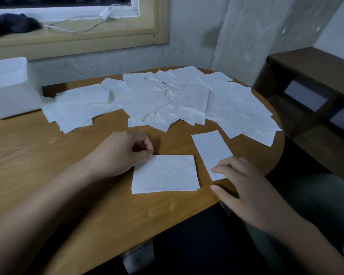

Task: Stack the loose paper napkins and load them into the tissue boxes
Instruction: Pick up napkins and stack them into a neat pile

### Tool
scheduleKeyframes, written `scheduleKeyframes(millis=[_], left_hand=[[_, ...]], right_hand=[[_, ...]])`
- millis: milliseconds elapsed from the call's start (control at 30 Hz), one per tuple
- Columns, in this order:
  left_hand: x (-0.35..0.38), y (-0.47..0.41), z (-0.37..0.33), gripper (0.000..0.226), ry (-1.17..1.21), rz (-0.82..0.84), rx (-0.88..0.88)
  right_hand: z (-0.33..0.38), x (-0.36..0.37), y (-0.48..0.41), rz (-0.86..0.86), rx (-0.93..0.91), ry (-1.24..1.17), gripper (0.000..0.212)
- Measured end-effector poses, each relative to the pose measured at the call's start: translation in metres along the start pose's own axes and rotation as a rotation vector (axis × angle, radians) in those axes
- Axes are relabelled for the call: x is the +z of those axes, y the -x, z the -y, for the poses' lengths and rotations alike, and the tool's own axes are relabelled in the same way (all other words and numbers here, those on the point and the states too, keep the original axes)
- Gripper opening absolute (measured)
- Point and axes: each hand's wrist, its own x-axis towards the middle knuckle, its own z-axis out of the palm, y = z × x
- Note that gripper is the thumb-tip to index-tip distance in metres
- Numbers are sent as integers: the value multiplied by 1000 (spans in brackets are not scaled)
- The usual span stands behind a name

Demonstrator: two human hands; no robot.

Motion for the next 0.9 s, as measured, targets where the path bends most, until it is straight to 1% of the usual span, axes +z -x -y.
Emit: scheduleKeyframes(millis=[67,100,267,333,400,467,567,667,733,800,900], left_hand=[[2,1,-4,12,32,-42,35],[2,2,-7,13,49,-56,50],[5,5,-12,12,65,-52,105],[7,5,-14,11,64,-40,118],[8,6,-15,12,55,-29,135],[10,6,-17,14,65,-25,150],[12,7,-18,16,108,-21,156],[15,8,-20,19,128,-31,175],[17,8,-20,21,161,-39,169],[17,7,-21,32,168,-54,179],[14,8,-25,59,108,-51,213]], right_hand=[[-3,-5,5,37,-2,-15,31],[-5,-7,8,56,0,-13,33],[-9,-11,16,123,-50,31,51],[-9,-10,18,106,-56,21,49],[-10,-10,20,83,-47,3,40],[-10,-12,22,52,-34,-4,31],[-9,-16,23,-23,-8,-7,25],[-4,-22,18,-158,17,-50,19],[3,-29,12,-255,62,-157,16],[14,-37,6,-335,77,-290,16],[35,-47,-2,-375,28,-444,20]])
